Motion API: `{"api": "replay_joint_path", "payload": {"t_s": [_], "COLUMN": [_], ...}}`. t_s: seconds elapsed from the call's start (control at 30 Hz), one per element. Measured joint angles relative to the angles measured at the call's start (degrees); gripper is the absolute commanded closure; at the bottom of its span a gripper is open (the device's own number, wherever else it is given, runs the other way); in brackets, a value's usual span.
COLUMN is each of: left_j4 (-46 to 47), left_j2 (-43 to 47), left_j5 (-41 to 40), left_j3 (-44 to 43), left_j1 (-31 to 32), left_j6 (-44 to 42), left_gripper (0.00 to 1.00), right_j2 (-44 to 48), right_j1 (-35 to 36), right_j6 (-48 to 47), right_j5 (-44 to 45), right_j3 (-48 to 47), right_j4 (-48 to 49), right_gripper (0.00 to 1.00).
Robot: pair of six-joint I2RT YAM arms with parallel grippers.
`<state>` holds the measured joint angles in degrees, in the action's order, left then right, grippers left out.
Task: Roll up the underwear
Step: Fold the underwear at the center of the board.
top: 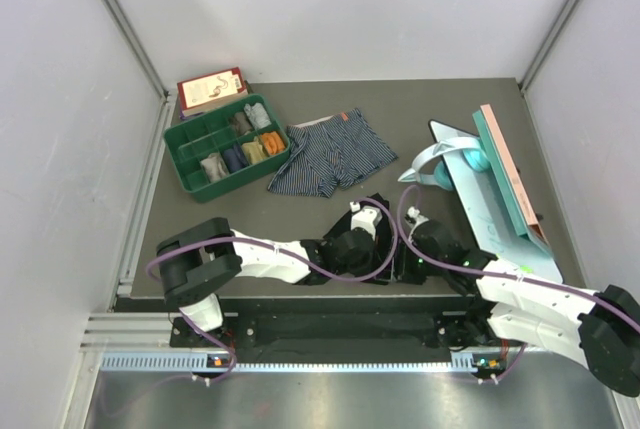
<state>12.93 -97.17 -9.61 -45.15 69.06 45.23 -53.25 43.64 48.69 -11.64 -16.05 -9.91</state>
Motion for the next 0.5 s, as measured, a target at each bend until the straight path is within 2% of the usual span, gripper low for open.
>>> {"api": "replay_joint_path", "payload": {"t_s": [0.17, 0.27, 0.3, 0.43, 0.47, 0.5], "left_j4": [0.11, 0.13, 0.15, 0.31, 0.35, 0.37], "left_j2": [-0.26, -0.26, -0.26, -0.31, -0.31, -0.31], "left_j5": [-0.02, 0.0, 0.02, 0.15, 0.22, 0.24], "left_j3": [0.0, 0.0, 0.0, 0.0, 0.0, 0.0], "left_j1": [0.0, -0.02, 0.0, 0.0, 0.0, 0.0], "left_j6": [1.42, 1.92, 2.1, 2.71, 2.84, 2.86], "left_gripper": [0.97, 0.95, 0.94, 0.82, 0.73, 0.69], "right_j2": [0.0, -0.02, -0.02, -0.02, -0.02, -0.02], "right_j1": [1.2, 1.38, 1.42, 1.6, 1.6, 1.6], "right_j6": [0.63, 1.11, 1.42, 2.16, 2.38, 2.49], "right_j5": [1.4, 2.21, 2.56, 3.85, 4.07, 4.22], "right_j3": [0.35, 0.63, 0.66, 0.66, 0.66, 0.66], "right_j4": [0.44, 0.68, 0.59, 0.46, 0.42, 0.35], "right_gripper": [0.53, 0.66, 0.74, 0.9, 0.94, 0.99]}}
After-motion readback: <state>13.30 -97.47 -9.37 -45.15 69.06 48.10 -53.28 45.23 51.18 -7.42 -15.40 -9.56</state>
